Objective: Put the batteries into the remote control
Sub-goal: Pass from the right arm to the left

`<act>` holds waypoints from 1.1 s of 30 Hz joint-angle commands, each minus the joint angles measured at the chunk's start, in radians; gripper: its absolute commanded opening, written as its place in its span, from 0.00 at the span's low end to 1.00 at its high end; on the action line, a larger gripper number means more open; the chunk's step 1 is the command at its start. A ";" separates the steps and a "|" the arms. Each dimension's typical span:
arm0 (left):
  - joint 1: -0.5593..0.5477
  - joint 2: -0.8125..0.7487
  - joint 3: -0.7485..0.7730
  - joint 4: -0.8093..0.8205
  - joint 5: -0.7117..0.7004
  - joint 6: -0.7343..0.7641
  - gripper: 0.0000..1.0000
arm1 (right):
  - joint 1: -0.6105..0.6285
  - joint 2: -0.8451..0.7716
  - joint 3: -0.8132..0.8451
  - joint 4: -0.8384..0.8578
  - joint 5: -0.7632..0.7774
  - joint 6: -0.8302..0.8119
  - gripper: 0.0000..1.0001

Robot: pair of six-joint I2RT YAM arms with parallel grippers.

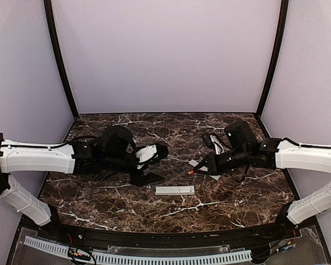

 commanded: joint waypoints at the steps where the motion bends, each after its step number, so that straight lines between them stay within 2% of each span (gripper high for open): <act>1: -0.006 -0.095 -0.067 0.185 0.037 -0.081 0.64 | 0.009 -0.029 0.048 -0.002 -0.010 0.005 0.00; 8: -0.007 -0.115 -0.083 0.280 0.100 -0.093 0.62 | 0.009 -0.033 0.076 -0.001 -0.040 -0.009 0.00; 15: -0.029 -0.005 -0.050 0.373 0.145 -0.046 0.56 | 0.009 -0.086 0.027 0.030 -0.066 0.003 0.00; 24: -0.049 0.099 0.002 0.409 0.138 -0.017 0.55 | 0.002 -0.094 0.001 0.054 -0.079 -0.022 0.00; 28: -0.050 0.094 0.018 0.369 0.087 -0.017 0.55 | -0.005 -0.063 0.047 0.042 -0.093 -0.040 0.00; 33: -0.050 0.040 -0.056 0.405 0.085 0.030 0.56 | -0.007 -0.007 0.087 0.034 -0.095 -0.046 0.00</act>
